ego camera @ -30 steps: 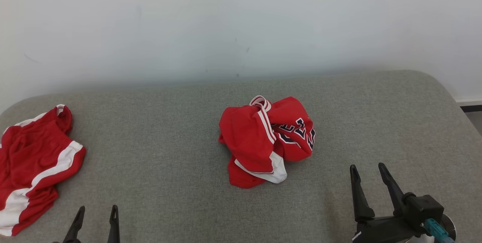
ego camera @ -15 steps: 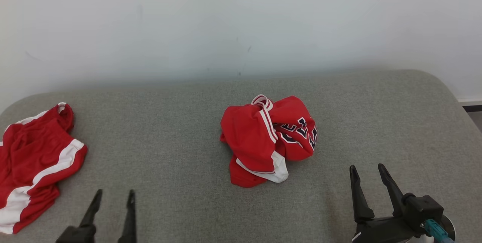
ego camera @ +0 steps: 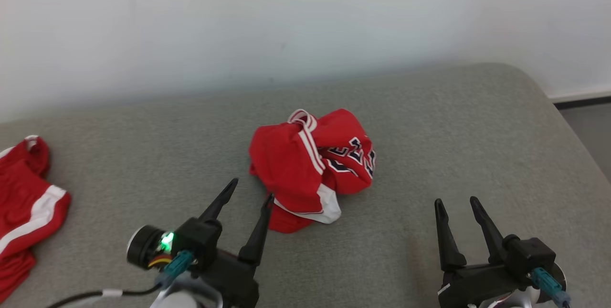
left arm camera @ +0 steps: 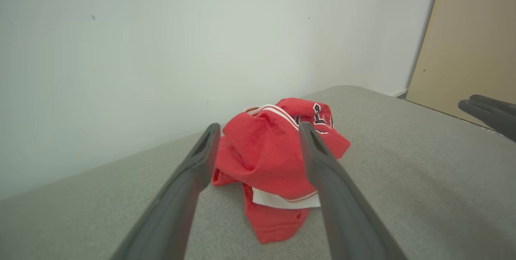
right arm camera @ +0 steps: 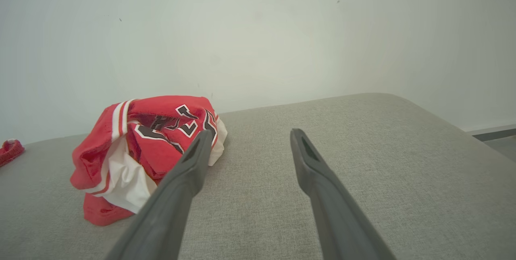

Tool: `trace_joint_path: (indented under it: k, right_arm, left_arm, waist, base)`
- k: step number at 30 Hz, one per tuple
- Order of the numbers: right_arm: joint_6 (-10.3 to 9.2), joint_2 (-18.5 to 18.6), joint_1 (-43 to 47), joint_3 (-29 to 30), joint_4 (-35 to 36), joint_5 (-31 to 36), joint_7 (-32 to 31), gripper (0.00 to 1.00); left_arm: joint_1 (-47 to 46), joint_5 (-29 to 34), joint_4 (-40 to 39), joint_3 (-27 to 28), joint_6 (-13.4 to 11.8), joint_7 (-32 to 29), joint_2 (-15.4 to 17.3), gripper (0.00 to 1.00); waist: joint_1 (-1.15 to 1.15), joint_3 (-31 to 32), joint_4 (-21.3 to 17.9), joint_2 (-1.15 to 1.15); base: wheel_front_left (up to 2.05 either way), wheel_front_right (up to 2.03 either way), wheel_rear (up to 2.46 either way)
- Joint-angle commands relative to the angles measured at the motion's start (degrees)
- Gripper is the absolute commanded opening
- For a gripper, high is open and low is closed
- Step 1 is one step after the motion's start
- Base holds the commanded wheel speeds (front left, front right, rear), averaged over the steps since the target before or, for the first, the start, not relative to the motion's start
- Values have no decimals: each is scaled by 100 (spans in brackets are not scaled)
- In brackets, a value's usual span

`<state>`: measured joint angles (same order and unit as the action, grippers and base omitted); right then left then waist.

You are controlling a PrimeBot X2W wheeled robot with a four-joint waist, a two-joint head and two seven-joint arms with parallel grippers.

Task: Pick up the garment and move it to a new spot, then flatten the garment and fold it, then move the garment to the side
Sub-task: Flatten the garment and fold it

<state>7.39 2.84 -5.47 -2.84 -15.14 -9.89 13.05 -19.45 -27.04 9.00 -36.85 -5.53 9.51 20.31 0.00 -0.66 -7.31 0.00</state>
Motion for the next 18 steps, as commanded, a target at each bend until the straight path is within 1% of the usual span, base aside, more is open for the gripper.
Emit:
trace_joint_path:
  k: [1, 5, 10, 13, 18]
  right_arm:
    - [20, 7, -80, -2, -9, -26, 39, 100]
    - [20, 6, -192, 30, -68, -86, 106, 100]
    - [20, 6, -311, 51, -169, -198, 177, 100]
    - [20, 6, -365, 37, -228, -250, 200, 100]
    - [20, 6, -408, 31, -287, -268, 219, 100]
  left_arm:
    - [-211, 51, 127, -40, 66, 30, -85, 100]
    - [-666, 198, 575, -231, 254, -39, -263, 100]
    - [-1108, 343, 1165, -393, 370, -70, -429, 100]
    - [-1275, 480, 1553, -490, 345, -27, -510, 100]
    - [-1423, 643, 2114, -558, 203, 128, -559, 100]
  waist:
    - [0, -272, -369, 0]
    - [0, -476, -678, 0]
    - [0, -702, -962, 0]
    - [0, -767, -1054, 0]
    - [0, -800, -1102, 0]
  base:
    - [0, 0, 0]
    - [0, 0, 0]
    - [0, 0, 0]
    - [0, 0, 0]
    - [0, 0, 0]
